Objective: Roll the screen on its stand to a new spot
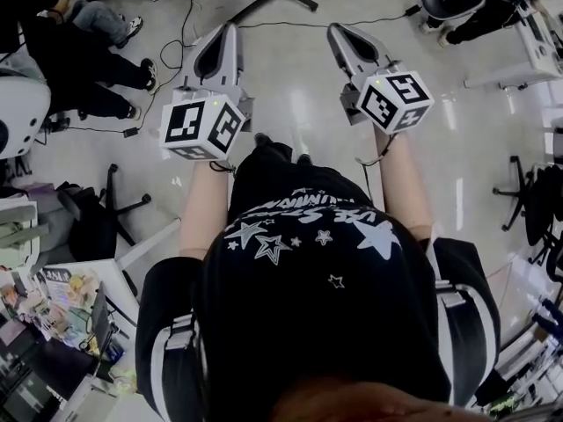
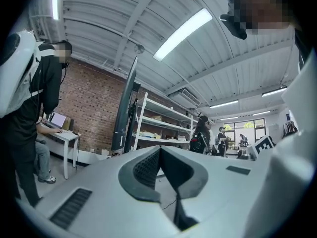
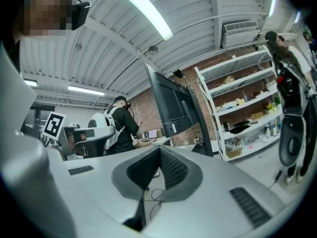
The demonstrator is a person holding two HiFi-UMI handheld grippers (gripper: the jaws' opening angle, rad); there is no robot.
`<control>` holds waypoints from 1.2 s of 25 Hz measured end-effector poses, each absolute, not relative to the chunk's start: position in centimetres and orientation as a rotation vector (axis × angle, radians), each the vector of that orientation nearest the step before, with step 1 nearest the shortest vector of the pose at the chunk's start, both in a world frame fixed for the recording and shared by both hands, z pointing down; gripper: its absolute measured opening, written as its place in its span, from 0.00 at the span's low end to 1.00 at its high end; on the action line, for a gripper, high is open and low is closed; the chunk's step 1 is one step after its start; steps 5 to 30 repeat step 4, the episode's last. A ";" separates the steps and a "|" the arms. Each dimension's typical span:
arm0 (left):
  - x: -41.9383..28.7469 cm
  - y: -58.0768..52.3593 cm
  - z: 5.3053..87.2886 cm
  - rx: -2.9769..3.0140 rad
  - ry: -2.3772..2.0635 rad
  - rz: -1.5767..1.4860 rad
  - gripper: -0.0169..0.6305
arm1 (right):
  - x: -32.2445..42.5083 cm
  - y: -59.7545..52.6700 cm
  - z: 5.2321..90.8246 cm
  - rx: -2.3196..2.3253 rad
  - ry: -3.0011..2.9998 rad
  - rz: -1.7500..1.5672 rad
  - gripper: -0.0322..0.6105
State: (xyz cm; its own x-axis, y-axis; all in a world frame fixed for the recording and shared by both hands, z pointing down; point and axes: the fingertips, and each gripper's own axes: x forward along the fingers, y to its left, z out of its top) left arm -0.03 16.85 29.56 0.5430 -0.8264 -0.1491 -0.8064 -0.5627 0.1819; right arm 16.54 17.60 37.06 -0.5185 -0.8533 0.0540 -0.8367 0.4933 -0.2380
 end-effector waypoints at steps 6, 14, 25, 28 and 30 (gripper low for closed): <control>0.4 16.8 29.8 2.700 -1.411 -0.318 0.04 | 16.1 17.7 36.6 -1.497 2.662 -0.300 0.06; 0.4 16.8 29.8 2.700 -1.411 -0.318 0.04 | 16.1 17.7 36.6 -1.497 2.662 -0.300 0.06; 0.4 16.8 29.8 2.700 -1.411 -0.318 0.04 | 16.1 17.7 36.6 -1.497 2.662 -0.300 0.06; 0.4 16.8 29.8 2.700 -1.411 -0.318 0.04 | 16.1 17.7 36.6 -1.497 2.662 -0.300 0.06; 0.4 16.8 29.8 2.700 -1.411 -0.318 0.04 | 16.1 17.7 36.6 -1.497 2.662 -0.300 0.06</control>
